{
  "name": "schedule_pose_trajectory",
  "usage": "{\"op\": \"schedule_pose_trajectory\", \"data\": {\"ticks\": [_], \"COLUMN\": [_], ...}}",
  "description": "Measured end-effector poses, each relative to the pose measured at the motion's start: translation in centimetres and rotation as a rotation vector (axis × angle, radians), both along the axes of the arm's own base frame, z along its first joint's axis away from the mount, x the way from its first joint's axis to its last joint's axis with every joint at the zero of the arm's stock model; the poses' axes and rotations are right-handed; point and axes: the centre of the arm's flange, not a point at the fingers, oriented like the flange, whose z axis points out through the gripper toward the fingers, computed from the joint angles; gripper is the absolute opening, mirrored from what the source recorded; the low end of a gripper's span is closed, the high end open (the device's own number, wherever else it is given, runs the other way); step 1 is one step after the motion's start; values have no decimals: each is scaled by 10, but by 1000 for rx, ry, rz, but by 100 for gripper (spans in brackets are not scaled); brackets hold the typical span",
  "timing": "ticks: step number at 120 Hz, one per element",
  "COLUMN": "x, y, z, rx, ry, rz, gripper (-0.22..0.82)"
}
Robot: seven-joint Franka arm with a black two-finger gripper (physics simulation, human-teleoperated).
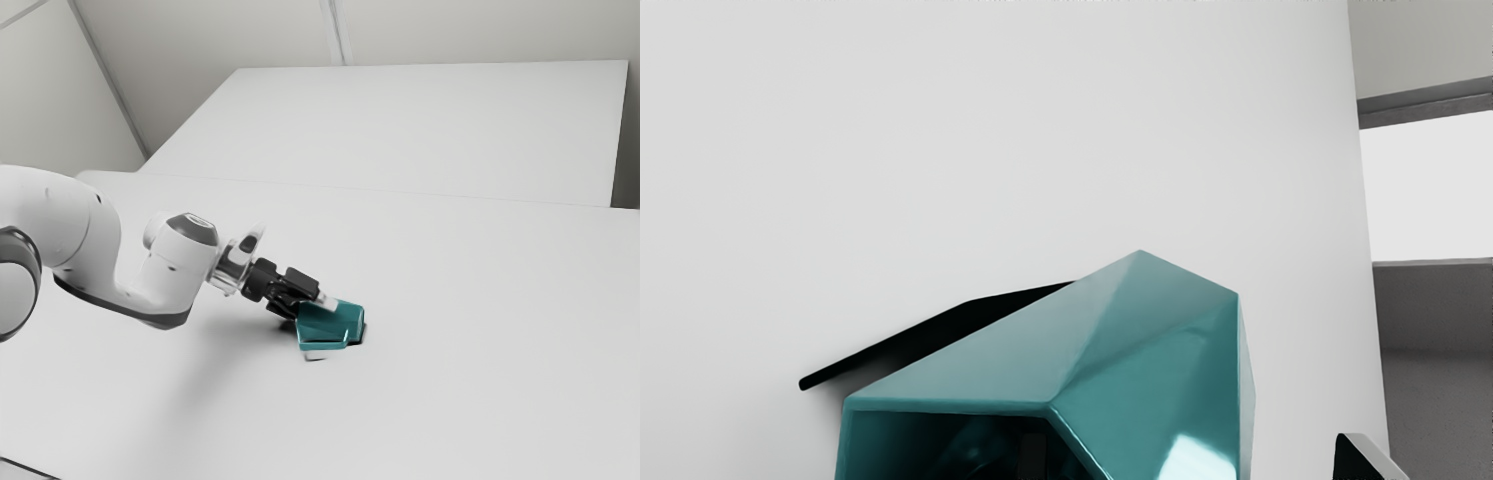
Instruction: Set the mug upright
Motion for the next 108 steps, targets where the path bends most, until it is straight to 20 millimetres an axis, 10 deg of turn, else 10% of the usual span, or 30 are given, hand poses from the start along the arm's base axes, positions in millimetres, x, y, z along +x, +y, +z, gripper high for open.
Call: {"op": "schedule_pose_trajectory", "data": {"ticks": [42,108], "x": [0,1], "y": [-3,-27], "z": [4,51], "rx": [-11,-85], "ry": [-12,-90], "rz": [0,-22], "gripper": [3,-16]}}
